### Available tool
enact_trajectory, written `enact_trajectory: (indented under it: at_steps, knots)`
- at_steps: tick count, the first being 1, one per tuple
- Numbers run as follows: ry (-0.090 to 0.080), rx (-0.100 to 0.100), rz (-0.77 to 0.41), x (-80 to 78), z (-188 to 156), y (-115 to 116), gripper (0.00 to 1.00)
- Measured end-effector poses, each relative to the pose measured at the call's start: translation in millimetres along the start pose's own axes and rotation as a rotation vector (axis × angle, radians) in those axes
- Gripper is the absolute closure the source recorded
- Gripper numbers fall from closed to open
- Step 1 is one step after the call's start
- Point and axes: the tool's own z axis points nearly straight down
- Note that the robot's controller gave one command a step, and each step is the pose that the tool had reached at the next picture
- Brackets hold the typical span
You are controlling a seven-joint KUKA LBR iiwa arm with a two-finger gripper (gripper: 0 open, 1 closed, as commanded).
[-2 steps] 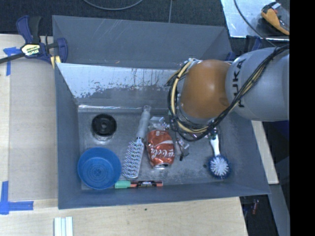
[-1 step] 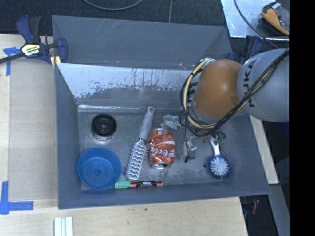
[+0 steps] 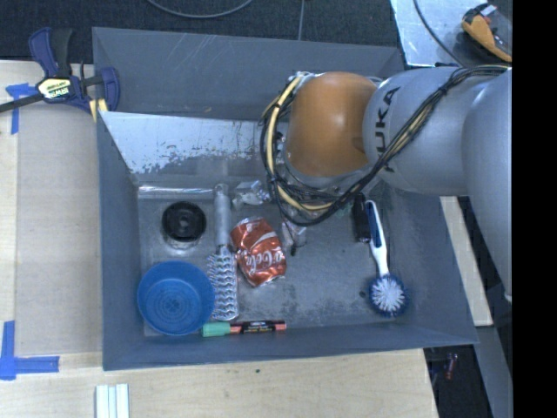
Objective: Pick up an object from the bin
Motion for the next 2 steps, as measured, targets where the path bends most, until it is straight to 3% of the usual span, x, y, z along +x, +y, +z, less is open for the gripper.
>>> enact_trajectory:
  at_steps: [1, 2]
  knots:
    - [0.017, 0.002, 0.456, -0.1, -58.7, 24.3, 0.00]
    - [0.004, 0.001, -0.003, -2.0, -3.6, 24.5, 0.00]
